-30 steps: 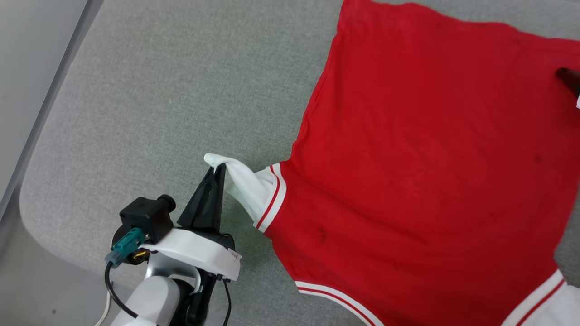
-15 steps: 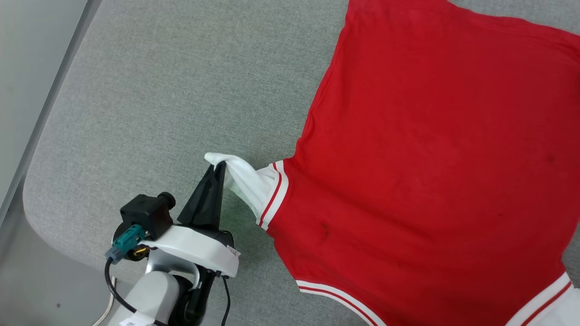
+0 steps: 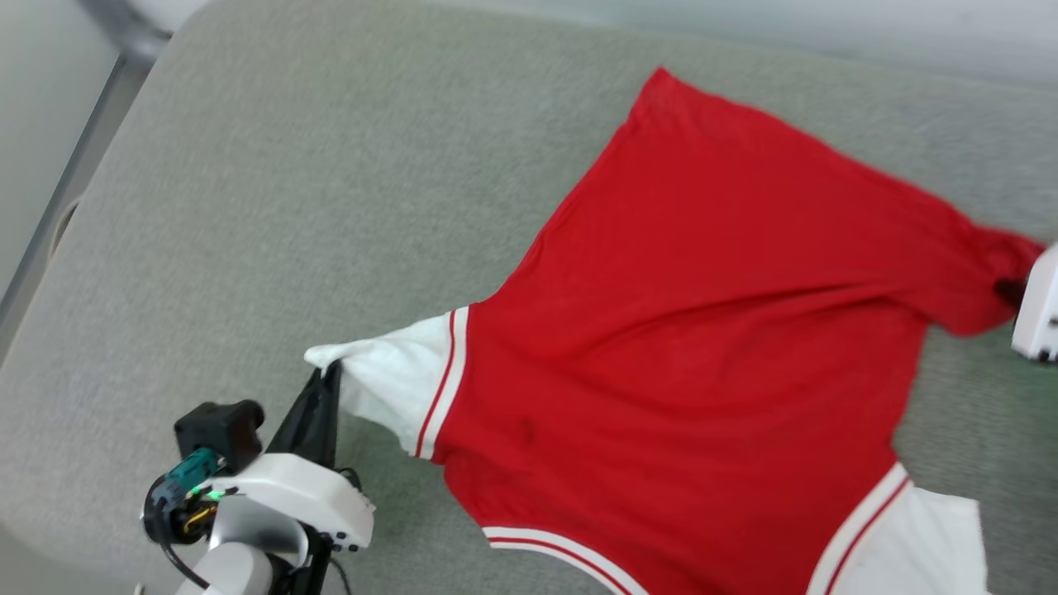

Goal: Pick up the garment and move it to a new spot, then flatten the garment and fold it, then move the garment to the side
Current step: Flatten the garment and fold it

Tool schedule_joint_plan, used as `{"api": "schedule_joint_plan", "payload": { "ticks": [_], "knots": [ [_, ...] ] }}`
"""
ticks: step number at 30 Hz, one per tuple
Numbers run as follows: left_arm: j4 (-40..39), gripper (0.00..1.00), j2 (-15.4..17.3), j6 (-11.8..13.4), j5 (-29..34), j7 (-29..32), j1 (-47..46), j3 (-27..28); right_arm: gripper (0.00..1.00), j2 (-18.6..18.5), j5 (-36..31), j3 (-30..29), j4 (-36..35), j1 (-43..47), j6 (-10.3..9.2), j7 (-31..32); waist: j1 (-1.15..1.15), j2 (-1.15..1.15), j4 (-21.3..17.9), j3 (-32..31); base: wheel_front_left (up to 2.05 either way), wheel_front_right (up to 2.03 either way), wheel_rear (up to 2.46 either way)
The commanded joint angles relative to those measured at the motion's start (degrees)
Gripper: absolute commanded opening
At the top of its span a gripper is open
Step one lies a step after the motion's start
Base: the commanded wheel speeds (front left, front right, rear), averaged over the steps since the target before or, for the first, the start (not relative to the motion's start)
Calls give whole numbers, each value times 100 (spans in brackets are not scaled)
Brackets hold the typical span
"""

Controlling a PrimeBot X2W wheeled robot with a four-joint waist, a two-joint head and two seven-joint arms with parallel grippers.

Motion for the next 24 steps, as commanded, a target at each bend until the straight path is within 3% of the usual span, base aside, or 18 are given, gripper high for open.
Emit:
{"api": "schedule_joint_plan", "payload": {
  "ticks": [1, 10, 20, 24],
  "knots": [
    [-19, 0, 83, 57, -28, 87, 116, 50, 0, 41, 176, -78, -253, 469, -9, -91, 0, 0, -429, -453, 0, 0, 0],
    [-12, 0, 366, 194, -233, 451, 648, 177, 0, 613, 443, -643, -1589, 2630, -9, -316, 0, 0, -1044, -1181, 0, 0, 0],
    [64, 0, 438, 258, -410, 553, 979, 255, 0, 1800, 40, -1760, -3413, 4712, -9, 12, 0, 0, -1324, -1456, 0, 0, 0],
    [112, 0, 447, 242, -452, 538, 1049, 262, 0, 2035, -50, -1967, -3752, 5109, -9, 153, 0, 0, -1392, -1500, 0, 0, 0]
  ]
}}
